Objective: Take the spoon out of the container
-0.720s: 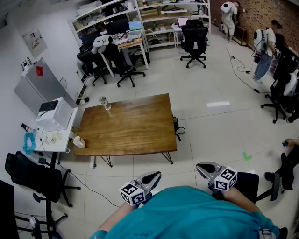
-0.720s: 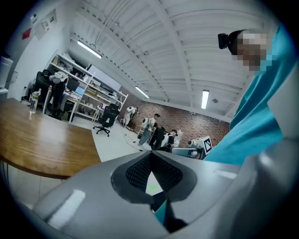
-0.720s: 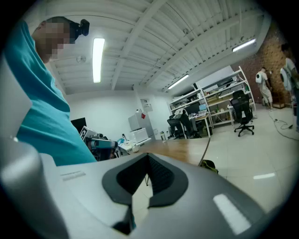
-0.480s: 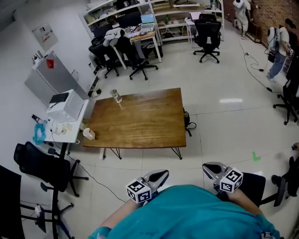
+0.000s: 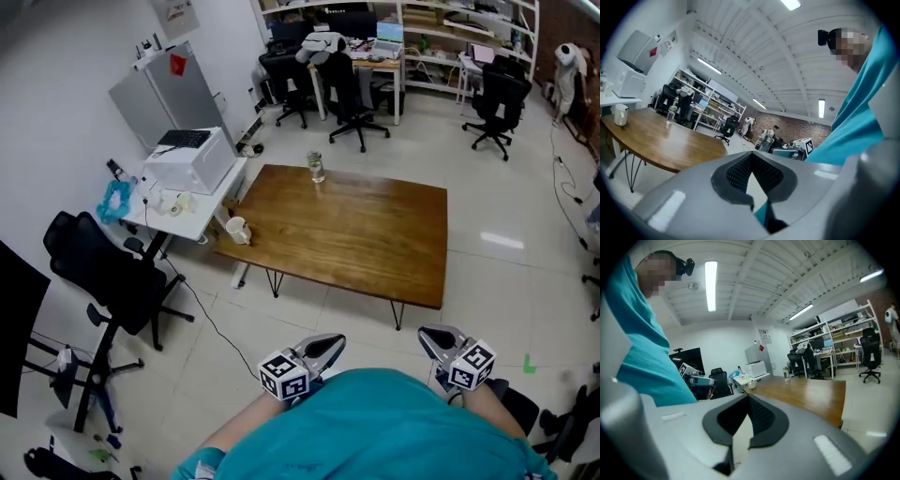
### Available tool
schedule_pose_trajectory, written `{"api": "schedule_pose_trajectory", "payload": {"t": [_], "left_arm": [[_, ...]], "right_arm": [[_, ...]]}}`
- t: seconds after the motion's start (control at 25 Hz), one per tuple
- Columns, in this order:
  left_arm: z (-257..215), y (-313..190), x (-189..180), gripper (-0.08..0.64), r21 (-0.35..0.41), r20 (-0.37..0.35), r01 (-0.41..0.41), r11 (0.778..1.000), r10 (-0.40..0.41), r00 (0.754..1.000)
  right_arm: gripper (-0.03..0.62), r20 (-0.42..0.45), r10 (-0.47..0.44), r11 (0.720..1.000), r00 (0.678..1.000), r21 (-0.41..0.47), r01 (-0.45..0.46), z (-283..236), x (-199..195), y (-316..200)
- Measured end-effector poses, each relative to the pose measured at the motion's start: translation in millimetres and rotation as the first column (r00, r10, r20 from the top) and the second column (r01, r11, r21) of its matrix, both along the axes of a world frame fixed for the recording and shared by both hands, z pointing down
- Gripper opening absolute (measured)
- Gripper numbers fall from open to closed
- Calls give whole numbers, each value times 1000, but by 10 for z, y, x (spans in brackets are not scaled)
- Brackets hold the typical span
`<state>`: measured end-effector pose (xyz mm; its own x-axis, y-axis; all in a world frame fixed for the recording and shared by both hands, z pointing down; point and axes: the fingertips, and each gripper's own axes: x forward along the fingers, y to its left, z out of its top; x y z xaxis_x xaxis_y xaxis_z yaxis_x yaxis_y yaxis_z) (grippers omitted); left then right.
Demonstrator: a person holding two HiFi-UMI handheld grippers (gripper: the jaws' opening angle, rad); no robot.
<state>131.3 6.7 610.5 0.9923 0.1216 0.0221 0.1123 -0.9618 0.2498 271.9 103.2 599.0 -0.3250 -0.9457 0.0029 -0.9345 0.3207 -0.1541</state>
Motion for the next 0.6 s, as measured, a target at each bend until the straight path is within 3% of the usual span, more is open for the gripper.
{"api": "schedule_pose_trajectory", "payload": {"t": [0.28,0.44,0.6], "left_arm": [[-82,-1779,-1619,2,33,-51,190,981,-188,981],[-36,-2549,-2181,2,-8,-82,298,955,-297,951],[-58,-3316,-2565,2,-38,-99,389,920,-391,915]], "right_arm": [[2,24,-144,988,989,-59,145,34,-1314,-1993],[2,-69,-257,964,964,-89,251,50,-1825,-2940],[3,-170,-362,931,917,-126,344,107,-2179,-3865]]}}
